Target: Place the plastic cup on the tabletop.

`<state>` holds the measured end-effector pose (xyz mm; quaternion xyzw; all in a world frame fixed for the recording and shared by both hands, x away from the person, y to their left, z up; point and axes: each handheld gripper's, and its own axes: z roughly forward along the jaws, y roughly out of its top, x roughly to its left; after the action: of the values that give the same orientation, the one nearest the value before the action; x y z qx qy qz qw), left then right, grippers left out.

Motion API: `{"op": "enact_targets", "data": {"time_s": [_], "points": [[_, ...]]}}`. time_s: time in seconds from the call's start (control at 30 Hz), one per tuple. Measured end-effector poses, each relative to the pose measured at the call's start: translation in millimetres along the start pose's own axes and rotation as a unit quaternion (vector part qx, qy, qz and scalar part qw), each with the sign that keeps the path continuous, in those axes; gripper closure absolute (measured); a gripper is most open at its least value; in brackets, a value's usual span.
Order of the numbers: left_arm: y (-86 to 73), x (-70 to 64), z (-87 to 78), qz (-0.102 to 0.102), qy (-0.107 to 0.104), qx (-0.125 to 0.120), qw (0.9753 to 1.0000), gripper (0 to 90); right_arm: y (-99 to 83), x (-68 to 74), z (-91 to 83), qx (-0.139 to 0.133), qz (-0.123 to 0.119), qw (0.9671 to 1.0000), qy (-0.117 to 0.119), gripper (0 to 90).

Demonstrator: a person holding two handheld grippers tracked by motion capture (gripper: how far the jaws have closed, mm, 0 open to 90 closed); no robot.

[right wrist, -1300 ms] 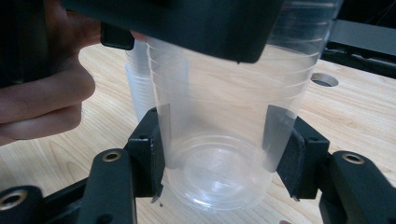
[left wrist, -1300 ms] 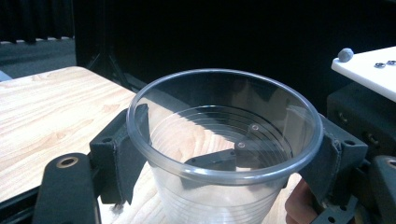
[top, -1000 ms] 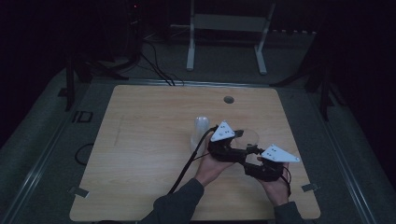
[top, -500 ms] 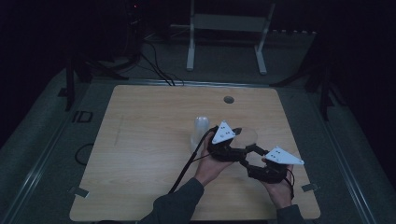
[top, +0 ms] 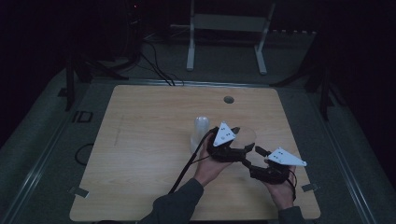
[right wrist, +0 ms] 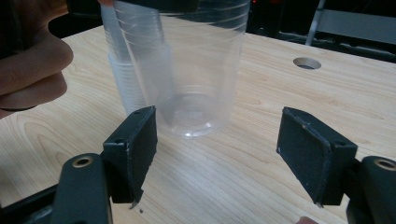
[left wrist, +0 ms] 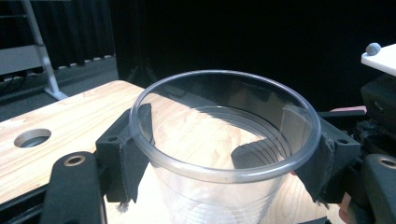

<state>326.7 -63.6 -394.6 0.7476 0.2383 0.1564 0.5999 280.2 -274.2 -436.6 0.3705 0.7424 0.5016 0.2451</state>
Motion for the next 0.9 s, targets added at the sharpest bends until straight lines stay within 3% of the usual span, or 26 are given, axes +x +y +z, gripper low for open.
{"op": "enact_targets", "data": {"time_s": [0.4, 0.9], "points": [[-1.6, -3.3, 0.5, 0.014, 0.011, 0.002, 0.9998, 26.7, -1.3, -2.7, -4.5, -0.003, 0.005, 1.0, -0.003, 28.6], [-6.8, -1.4, 1.2, 0.009, 0.017, 0.001, 0.9998, 26.7, -3.0, -10.4, -10.4, -0.005, 0.012, 0.9999, -0.01, 28.6]]}}
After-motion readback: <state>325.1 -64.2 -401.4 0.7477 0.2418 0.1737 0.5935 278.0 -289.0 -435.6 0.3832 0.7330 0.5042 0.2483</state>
